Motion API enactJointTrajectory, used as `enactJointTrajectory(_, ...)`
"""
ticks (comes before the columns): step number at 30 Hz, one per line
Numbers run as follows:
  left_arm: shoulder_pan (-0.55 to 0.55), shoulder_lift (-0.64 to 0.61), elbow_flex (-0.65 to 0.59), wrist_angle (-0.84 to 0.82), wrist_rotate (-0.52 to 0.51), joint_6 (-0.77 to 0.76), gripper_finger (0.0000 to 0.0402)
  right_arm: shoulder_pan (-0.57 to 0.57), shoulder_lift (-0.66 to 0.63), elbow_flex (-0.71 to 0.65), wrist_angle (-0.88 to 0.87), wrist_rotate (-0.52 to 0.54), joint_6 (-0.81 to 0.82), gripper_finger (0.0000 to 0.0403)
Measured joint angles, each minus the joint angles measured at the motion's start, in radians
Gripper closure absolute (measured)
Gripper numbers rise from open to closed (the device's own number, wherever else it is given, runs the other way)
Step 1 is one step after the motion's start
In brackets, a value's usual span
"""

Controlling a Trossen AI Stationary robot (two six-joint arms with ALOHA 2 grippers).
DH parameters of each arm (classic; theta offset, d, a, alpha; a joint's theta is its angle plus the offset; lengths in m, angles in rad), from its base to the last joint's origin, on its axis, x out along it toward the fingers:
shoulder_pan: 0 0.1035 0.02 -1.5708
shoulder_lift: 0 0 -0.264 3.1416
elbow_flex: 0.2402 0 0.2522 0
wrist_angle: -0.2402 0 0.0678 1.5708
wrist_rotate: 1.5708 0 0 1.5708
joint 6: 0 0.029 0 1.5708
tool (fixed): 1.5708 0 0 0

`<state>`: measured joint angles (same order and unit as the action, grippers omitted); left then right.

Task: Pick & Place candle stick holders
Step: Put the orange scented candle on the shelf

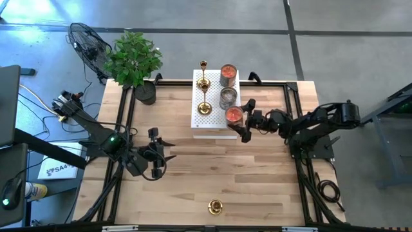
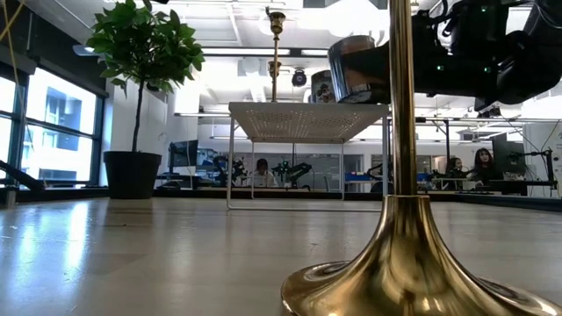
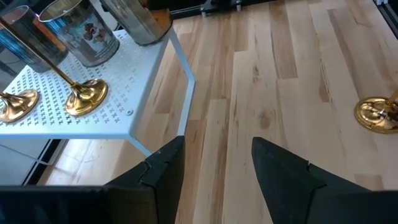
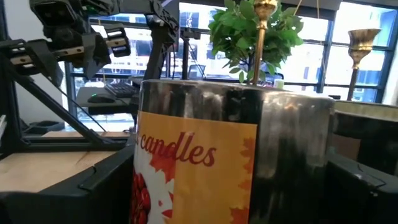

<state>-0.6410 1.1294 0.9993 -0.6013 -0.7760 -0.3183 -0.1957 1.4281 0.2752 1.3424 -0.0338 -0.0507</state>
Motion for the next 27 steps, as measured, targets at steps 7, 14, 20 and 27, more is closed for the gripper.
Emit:
enactJointTrajectory(7, 0.0, 0.0, 0.0, -0.007, 0.0, 0.0, 0.022, -0.03, 0.0, 0.001, -0.022, -0.001, 0.05, 0.0047)
enactJointTrajectory(14, 0.0, 0.0, 0.0, -0.007, -0.001, 0.0, 0.022, -0.034, -0.001, 0.001, -0.03, -0.016, 0.053, 0.0047)
enactJointTrajectory(20, 0.0, 0.0, 0.0, -0.008, -0.001, 0.0, 0.022, -0.034, -0.001, 0.002, -0.037, -0.03, 0.078, 0.0047)
enactJointTrajectory(27, 0.0, 0.007, 0.0, -0.007, -0.005, 0.0, 0.022, -0.033, 0.001, -0.001, -0.072, -0.033, 0.1, 0.0013)
